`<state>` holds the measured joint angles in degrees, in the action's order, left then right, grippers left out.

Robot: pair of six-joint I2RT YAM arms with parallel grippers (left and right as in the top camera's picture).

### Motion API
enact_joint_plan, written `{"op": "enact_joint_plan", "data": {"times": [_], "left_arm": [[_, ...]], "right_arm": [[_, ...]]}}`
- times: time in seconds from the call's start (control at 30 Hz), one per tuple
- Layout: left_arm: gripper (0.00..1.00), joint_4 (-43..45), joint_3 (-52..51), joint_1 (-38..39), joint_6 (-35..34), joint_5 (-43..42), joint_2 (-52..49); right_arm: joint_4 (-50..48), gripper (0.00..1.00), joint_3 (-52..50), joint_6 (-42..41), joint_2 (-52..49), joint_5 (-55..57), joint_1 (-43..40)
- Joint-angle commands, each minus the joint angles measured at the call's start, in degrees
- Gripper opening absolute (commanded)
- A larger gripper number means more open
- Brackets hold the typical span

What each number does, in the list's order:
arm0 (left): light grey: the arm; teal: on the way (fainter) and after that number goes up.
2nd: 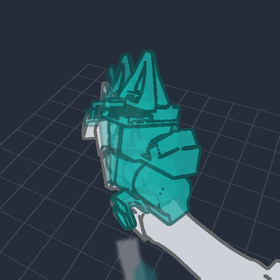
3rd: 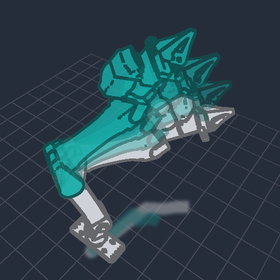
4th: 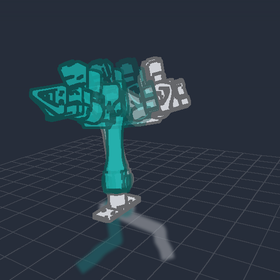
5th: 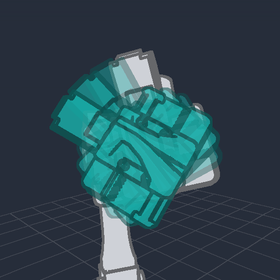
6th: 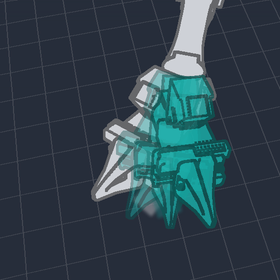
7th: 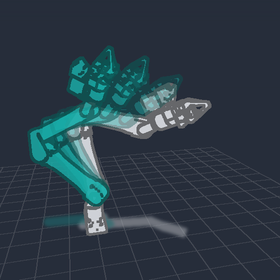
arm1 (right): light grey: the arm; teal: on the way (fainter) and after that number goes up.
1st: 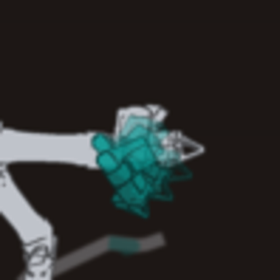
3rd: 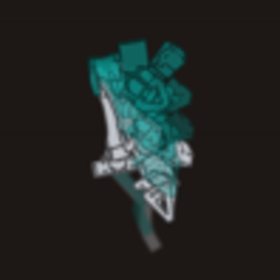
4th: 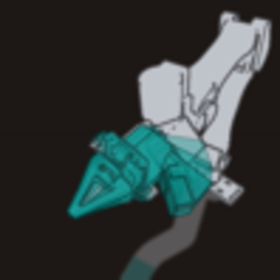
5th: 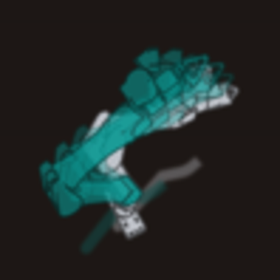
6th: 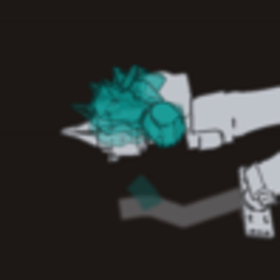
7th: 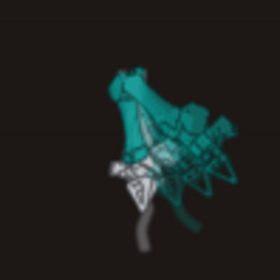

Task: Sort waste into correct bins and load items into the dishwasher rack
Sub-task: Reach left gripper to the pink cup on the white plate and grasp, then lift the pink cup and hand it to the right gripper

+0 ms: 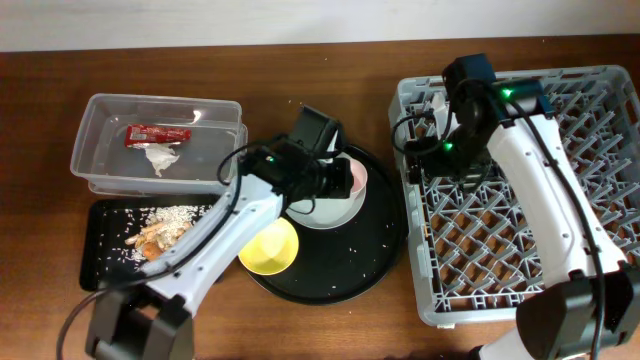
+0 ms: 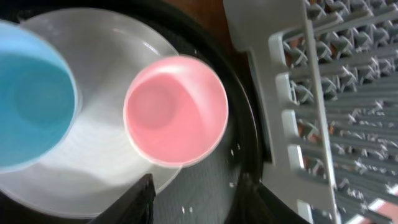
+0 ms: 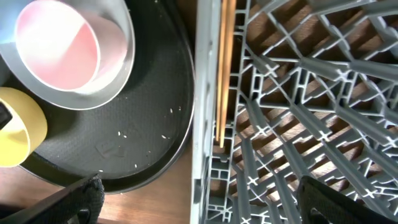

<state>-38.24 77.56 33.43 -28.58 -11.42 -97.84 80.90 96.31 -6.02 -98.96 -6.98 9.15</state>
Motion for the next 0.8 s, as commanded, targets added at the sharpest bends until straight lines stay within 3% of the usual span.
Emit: {"op": "enact_joint_plan", "data": {"times": [0.0,0.2,0.23,0.37,0.5,0.53,0.63,0.7,0.77], "left_arm": [[0.44,1.53,0.11,0.81,-1.84,7.13,-3.65],[0.36,3.30,0.11,0.94,-3.37,8.26,-11.89],[0.19,3.32,0.11,0.94,-3.37,8.24,-11.98],[0.01,2.43,0.11,0.92,-3.76,8.26,-11.98],[0.00,-0.61,1.86,-0.31,-3.69,8.22,-6.27],[0.00,-3.10,3.30,-2.25,-1.01,6.51,-1.49],[0.00,-4.07,4.28,-12.46,3.56,-14.40,8.94],[0.00,-4.04,4.28,-24.85,8.72,-40.89,11.89],[0.00,-4.09,4.24,-31.87,13.75,-58.99,10.80]], "right_arm": [[0.20,0.98,0.74,-0.17,0.22,0.11,-0.96],[0.17,0.98,0.74,-0.20,0.22,0.11,-0.96],[0.17,0.98,0.72,-0.20,0.22,0.11,-0.96],[0.17,0.98,0.74,-0.20,0.22,0.11,-0.96],[0.90,0.98,0.79,2.82,0.24,-0.17,-0.98],[1.20,0.98,0.79,3.34,0.26,-2.54,-0.98],[1.49,0.98,0.79,21.24,0.35,-30.80,-1.03],[4.37,0.98,0.79,37.81,0.35,-54.53,-1.03],[4.63,0.98,0.79,45.24,0.35,-68.24,-1.03]]}}
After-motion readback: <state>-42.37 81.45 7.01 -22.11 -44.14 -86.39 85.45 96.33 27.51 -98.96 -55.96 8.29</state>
